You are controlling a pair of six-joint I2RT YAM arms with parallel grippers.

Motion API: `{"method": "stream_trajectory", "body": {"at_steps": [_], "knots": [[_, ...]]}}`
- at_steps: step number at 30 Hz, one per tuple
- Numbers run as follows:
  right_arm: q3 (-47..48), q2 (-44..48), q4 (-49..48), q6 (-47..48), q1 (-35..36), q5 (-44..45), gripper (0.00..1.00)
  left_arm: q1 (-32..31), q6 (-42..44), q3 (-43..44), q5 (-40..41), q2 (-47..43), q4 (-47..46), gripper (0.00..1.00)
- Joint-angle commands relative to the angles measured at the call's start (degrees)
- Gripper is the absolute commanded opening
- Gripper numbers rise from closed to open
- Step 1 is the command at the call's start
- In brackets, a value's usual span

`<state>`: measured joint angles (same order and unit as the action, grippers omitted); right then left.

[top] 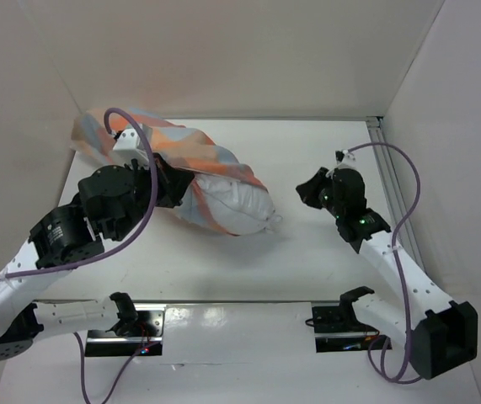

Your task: Put the pillow into the pillowcase

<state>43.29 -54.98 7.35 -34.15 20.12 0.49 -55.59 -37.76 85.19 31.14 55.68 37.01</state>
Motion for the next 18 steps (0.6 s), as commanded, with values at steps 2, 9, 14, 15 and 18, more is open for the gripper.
{"method": "stream_trajectory", "body": {"at_steps": [2,9,14,15,18], "knots": [[-3.8,0.1,0.6,0.5,-5.3,-14.0,0.09,0.6,0.2,4.5,-0.3,2.0,-2.9,0.00],[-11.1,-7.9,-11.1,-0.4,-6.5,-27.2,0.53,1.1,5.7,11.3,4.1,4.4,-4.1,0.00],[-12.6,-16.7,-26.7,-5.4,-3.6,-34.2,0.58,1.1,6.4,12.9,5.2,5.0,-4.1,0.00],[-12.6,-17.4,-29.1,-6.1,-3.1,-35.5,0.58,1.1,6.4,12.9,5.2,5.1,-4.1,0.00],[-9.7,-18.8,-32.1,-5.8,-1.5,-35.5,0.58,1.1,6.4,12.3,4.6,5.1,-4.6,0.00]]}}
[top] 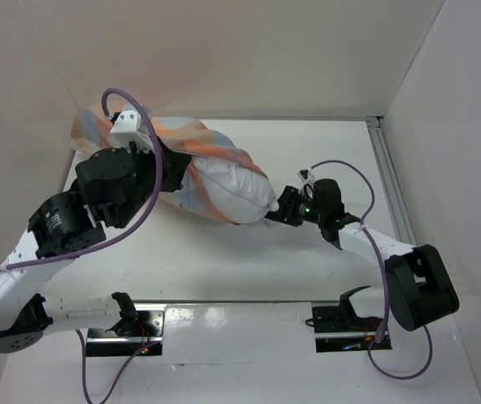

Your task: Put the pillow into the pillowcase

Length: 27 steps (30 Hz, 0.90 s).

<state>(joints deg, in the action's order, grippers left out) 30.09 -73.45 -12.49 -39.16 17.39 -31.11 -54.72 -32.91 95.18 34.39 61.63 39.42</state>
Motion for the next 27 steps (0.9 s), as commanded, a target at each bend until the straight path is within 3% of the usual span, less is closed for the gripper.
{"method": "stream_trajectory", "body": {"at_steps": [1,6,10,16,20,27], "knots": [[4.6,-0.3,-12.2,0.8,2.1,-3.3,0.58,0.2,1.5,2.3,1.4,-0.9,-7.0,0.00],[8.5,1.5,-9.2,3.5,2.7,2.0,0.56,0.2,1.5,1.7,3.0,-2.0,-7.0,0.00],[6.1,2.1,-16.1,3.5,2.2,2.0,0.63,0.2,2.1,1.2,5.2,-3.2,-7.0,0.00],[8.8,-4.6,-23.7,1.8,4.1,0.4,0.63,0.2,2.6,0.6,5.7,-4.2,-7.0,0.00],[11.7,-8.5,-22.7,1.8,5.8,6.1,0.47,0.2,2.1,0.0,6.2,-5.5,-7.0,0.00],[12.2,-12.1,-25.0,-0.1,6.3,12.8,0.00,0.2,2.1,0.0,6.7,-7.4,-7.5,0.00]]}}
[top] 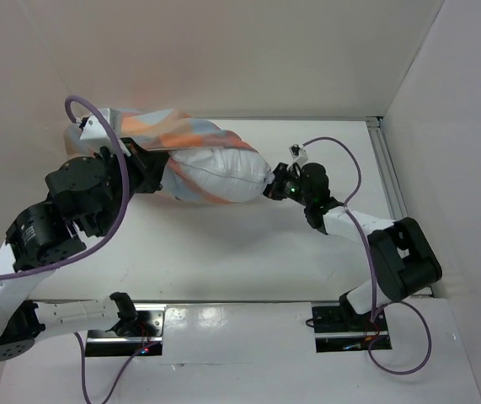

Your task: Put the pillow into the pillowcase

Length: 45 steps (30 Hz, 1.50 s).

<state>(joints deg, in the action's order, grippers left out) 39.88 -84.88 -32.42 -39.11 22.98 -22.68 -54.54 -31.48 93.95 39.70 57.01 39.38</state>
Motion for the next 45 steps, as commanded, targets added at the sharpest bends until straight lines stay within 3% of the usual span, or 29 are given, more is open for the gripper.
{"method": "stream_trajectory", "body": {"at_steps": [1,6,9,16,21,24,26,28,29,33,34,36,37,38,41,45], "knots": [[3.1,-0.6,-5.1,-0.2,0.7,4.4,0.00,0.1,0.6,1.2,1.4,-2.8,-7.5,0.00],[7.1,9.8,5.9,5.9,0.7,11.6,0.00,0.1,1.2,1.2,2.0,-3.3,-7.5,0.00],[15.0,16.3,14.4,11.2,0.2,14.5,0.00,0.1,2.6,1.8,2.5,-2.2,-7.5,0.00],[44.4,16.1,28.2,22.1,-0.4,15.6,0.00,0.6,7.7,10.7,-0.1,10.5,-6.9,0.00],[59.6,13.1,33.3,25.2,-0.9,16.9,0.00,10.5,6.8,26.4,-23.0,25.4,-2.2,0.00],[63.2,12.5,36.6,27.1,-0.9,16.3,0.00,17.3,6.0,36.3,-31.8,32.7,2.2,0.00],[65.4,11.5,39.8,28.6,-0.9,18.5,0.00,26.1,5.0,38.6,-38.3,33.5,2.2,0.00],[71.5,10.0,42.8,31.2,-0.9,21.5,0.00,33.7,1.8,39.3,-51.4,34.1,0.1,0.00],[73.7,9.5,44.5,31.8,-0.9,21.5,0.00,41.1,0.2,39.3,-55.8,34.1,-1.0,0.00],[80.2,10.5,41.5,32.9,-0.9,21.5,0.00,54.5,-10.1,37.7,-74.0,33.3,-10.2,0.00],[82.4,10.5,40.8,32.9,-0.9,22.3,0.00,56.7,-12.7,37.2,-80.5,32.7,-16.9,0.00],[84.6,11.1,39.7,33.5,-0.9,22.9,0.00,61.4,-18.4,36.5,-86.2,31.9,-24.7,0.00],[86.4,10.4,38.9,33.5,-0.9,22.9,0.00,62.4,-24.6,35.7,-90.5,31.1,-29.0,0.00],[87.3,9.4,38.9,34.0,-0.9,22.9,0.00,63.2,-27.4,35.7,-91.6,30.5,-38.1,0.00],[91.0,6.8,39.7,34.0,-0.9,22.9,0.00,63.2,-33.4,36.4,-92.2,28.9,-47.7,0.00],[92.1,0.5,40.9,34.5,-0.9,25.9,0.00,64.2,-36.7,39.3,-90.8,30.8,-51.0,0.00]]}}
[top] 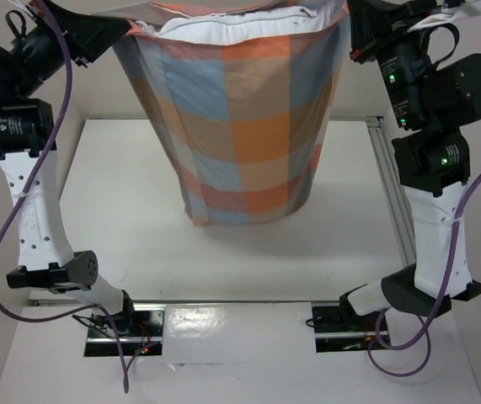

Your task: Put the pillow into the pillowcase

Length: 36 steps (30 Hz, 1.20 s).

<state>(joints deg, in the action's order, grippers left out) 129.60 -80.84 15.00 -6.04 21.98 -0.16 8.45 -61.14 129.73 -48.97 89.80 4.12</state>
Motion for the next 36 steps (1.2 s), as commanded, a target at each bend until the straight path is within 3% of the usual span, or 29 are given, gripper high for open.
{"method": "stream_trajectory", "body": {"at_steps": [1,5,9,12,15,17,19,22,24,26,27,30,31,32,34,36], "knots": [[1.5,-4.4,-5.9,1.5,0.1,3.4,0.00,1.2,-8.5,3.5,-2.1,-0.9,-18.1,0.00],[-2.7,-6.4,-5.9,1.5,0.1,4.0,0.00,-3.1,-16.0,0.4,-9.0,5.6,-24.2,0.00],[-0.5,-7.0,-6.6,0.2,0.1,2.5,0.00,-9.1,-17.7,1.0,-13.3,10.5,-25.0,0.00],[2.2,-4.9,-7.8,-0.9,0.1,-0.1,0.00,-7.1,-22.4,9.0,-14.4,12.3,-28.2,0.00],[-2.0,1.0,-12.2,-0.9,0.1,-0.7,0.00,0.9,-28.4,13.4,-12.7,10.5,-32.8,0.00],[-5.7,5.4,-15.0,-0.9,0.1,-0.7,0.00,6.8,-29.0,10.8,-11.6,7.0,-35.8,0.00],[-10.1,6.3,-15.7,-0.9,0.1,1.0,0.00,7.6,-23.9,4.0,-9.1,0.7,-33.5,0.00],[-15.4,5.3,-13.1,-2.2,0.1,3.0,0.00,3.5,-16.5,-7.0,-7.6,-3.7,-27.3,0.00],[-18.8,2.7,-11.5,-2.2,0.1,4.8,0.00,0.6,-16.5,-15.5,-7.6,-3.7,-28.9,0.00],[-22.2,0.4,-10.8,-2.2,0.1,6.0,0.00,-0.6,-15.9,-17.8,-8.9,-1.6,-30.0,0.00],[-22.2,-0.2,-10.8,-1.7,0.1,6.7,0.00,-1.2,-15.8,-17.2,-9.5,-0.2,-29.1,0.00],[-12.2,-4.1,-8.9,0.1,0.1,6.4,0.00,-1.2,-17.7,-4.5,-11.3,8.3,-26.4,0.00],[-8.3,-5.3,-8.2,0.8,0.1,5.7,0.00,-0.5,-20.5,6.7,-12.1,10.8,-25.8,0.00],[0.6,-6.4,-7.6,1.4,-0.4,5.1,0.00,0.2,-22.5,12.4,-12.1,13.3,-25.8,0.00],[7.7,-8.4,-7.0,2.0,-0.4,4.5,0.00,4.0,-30.5,20.9,-10.7,16.6,-30.2,0.00],[8.7,-6.2,-11.2,2.0,-0.4,4.5,0.00,8.9,-33.6,17.5,-8.7,14.6,-37.2,0.00]]}}
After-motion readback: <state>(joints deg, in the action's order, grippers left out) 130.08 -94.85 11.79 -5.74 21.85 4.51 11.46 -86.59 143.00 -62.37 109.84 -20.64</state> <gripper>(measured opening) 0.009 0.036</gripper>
